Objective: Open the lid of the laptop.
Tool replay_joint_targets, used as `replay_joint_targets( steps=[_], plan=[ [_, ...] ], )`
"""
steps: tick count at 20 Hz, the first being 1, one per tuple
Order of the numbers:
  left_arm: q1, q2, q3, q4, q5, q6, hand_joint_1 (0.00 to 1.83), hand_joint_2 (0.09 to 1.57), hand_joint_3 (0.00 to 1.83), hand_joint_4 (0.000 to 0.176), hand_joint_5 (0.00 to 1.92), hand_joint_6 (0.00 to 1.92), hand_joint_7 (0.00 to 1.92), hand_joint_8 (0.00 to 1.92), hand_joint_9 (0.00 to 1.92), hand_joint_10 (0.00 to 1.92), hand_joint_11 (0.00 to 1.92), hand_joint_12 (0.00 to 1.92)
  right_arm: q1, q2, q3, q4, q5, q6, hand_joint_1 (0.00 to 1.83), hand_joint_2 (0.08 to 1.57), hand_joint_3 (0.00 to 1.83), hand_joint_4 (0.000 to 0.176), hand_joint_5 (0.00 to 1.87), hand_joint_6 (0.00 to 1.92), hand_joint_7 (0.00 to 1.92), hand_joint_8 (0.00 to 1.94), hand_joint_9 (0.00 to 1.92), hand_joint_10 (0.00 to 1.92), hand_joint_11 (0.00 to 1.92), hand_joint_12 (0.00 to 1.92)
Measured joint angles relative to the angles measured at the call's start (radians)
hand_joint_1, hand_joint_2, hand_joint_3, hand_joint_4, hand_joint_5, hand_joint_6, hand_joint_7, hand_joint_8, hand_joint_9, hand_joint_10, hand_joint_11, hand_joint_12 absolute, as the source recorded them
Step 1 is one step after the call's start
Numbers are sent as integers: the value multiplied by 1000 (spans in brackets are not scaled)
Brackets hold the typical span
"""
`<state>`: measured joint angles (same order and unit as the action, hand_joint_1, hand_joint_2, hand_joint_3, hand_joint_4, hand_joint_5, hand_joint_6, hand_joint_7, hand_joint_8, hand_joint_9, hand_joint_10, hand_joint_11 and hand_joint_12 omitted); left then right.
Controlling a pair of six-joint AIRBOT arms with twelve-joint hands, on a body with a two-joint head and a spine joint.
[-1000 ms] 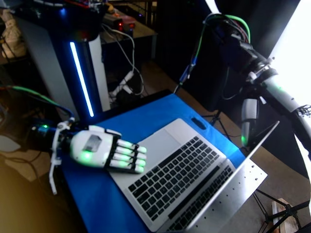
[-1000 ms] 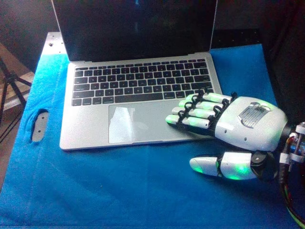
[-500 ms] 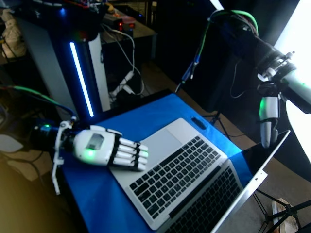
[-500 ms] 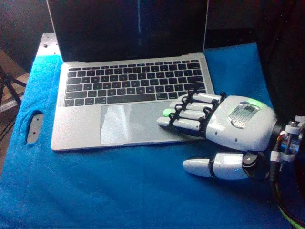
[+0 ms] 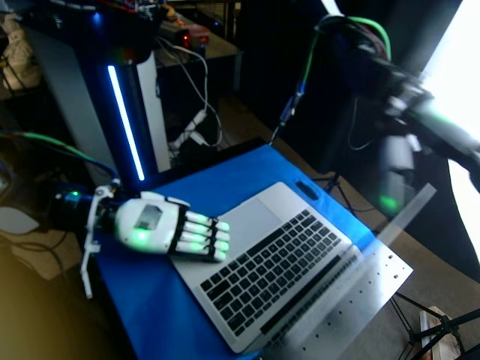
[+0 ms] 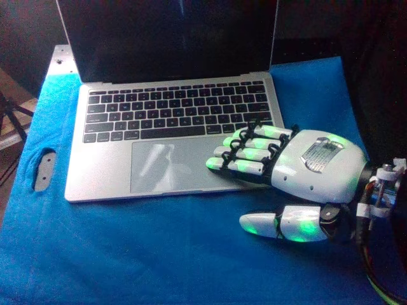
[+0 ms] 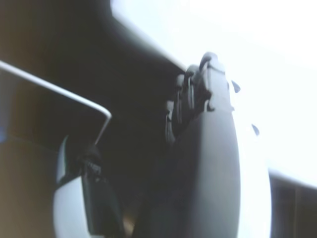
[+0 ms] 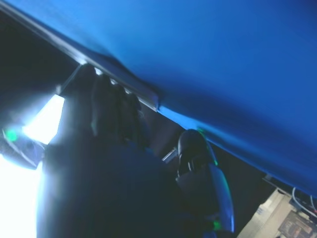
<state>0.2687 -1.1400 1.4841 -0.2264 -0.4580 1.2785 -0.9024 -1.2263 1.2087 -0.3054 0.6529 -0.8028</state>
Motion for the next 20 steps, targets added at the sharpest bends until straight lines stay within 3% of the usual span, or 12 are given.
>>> replay_joint_targets(
  steps=[1, 3, 4, 6, 7, 8, 11, 13, 14, 15, 19, 20],
  plan=[
    [13, 23, -42, 31, -49, -15, 683, 906, 0, 125, 181, 2, 254, 4, 203, 10, 0, 539, -7, 0, -6, 18, 4, -1, 0, 1368, 0, 0, 216, 1, 228, 0, 209, 0, 63, 384],
    [56, 91, -106, 81, -163, -113, 637, 890, 0, 145, 187, 2, 231, 0, 204, 2, 0, 615, -7, 3, -21, 30, 5, -4, 0, 1341, 3, 0, 170, 2, 197, 1, 177, 3, 41, 214],
    [92, 127, -132, 91, -223, -152, 686, 909, 2, 119, 189, 3, 203, 1, 156, 0, 0, 486, -12, 10, -34, 34, 3, -2, 0, 1347, 9, 0, 127, 0, 184, 0, 199, 10, 102, 211],
    [178, 192, -192, 75, -311, -175, 670, 939, 5, 130, 192, 1, 204, 0, 156, 1, 0, 396, -14, 47, -67, 27, 1, 13, 0, 1349, 7, 0, 117, 0, 193, 5, 209, 11, 105, 204],
    [211, 212, -221, 74, -343, -175, 602, 925, 0, 173, 184, 8, 215, 1, 159, 8, 0, 245, -23, 77, -85, 14, 3, 18, 0, 1352, 6, 0, 133, 6, 214, 11, 223, 14, 125, 206],
    [232, 230, -253, 86, -366, -179, 632, 910, 0, 176, 192, 4, 224, 1, 171, 6, 0, 176, -28, 105, -104, 3, 8, 21, 0, 1350, 0, 0, 160, 8, 258, 8, 276, 9, 174, 209],
    [290, 294, -330, 140, -433, -184, 620, 902, 0, 171, 205, 3, 211, 2, 189, 1, 0, 604, -37, 177, -135, 5, 97, 26, 0, 1340, 0, 0, 181, 1, 252, 0, 261, 0, 201, 157],
    [351, 323, -365, 129, -464, -187, 657, 917, 1, 174, 186, 1, 187, 2, 117, 2, 0, 190, -37, 198, -127, 66, 178, 26, 0, 1335, 0, 0, 191, 3, 267, 9, 258, 4, 146, 110],
    [379, 328, -376, 117, -468, -187, 616, 922, 1, 158, 182, 0, 175, 0, 124, 1, 0, 262, -37, 208, -126, 91, 203, 25, 0, 1327, 0, 0, 219, 12, 272, 8, 255, 7, 162, 117],
    [407, 330, -389, 106, -475, -187, 652, 933, 2, 131, 186, 2, 142, 2, 70, 2, 0, 91, -37, 220, -126, 107, 239, 26, 0, 1362, 9, 0, 241, 16, 291, 13, 268, 10, 181, 123],
    [513, 375, -438, 86, -563, -239, 670, 920, 0, 141, 189, 3, 157, 3, 67, 3, 0, 0, -37, 265, -131, 184, 408, 26, 46, 1355, 1, 0, 242, 0, 254, 0, 194, 0, 138, 54],
    [552, 390, -449, 75, -594, -261, 710, 921, 0, 104, 176, 0, 149, 0, 38, 0, 0, 0, -37, 285, -135, 208, 434, 25, 5, 1347, 0, 0, 227, 0, 251, 1, 212, 6, 153, 46]
  ],
)
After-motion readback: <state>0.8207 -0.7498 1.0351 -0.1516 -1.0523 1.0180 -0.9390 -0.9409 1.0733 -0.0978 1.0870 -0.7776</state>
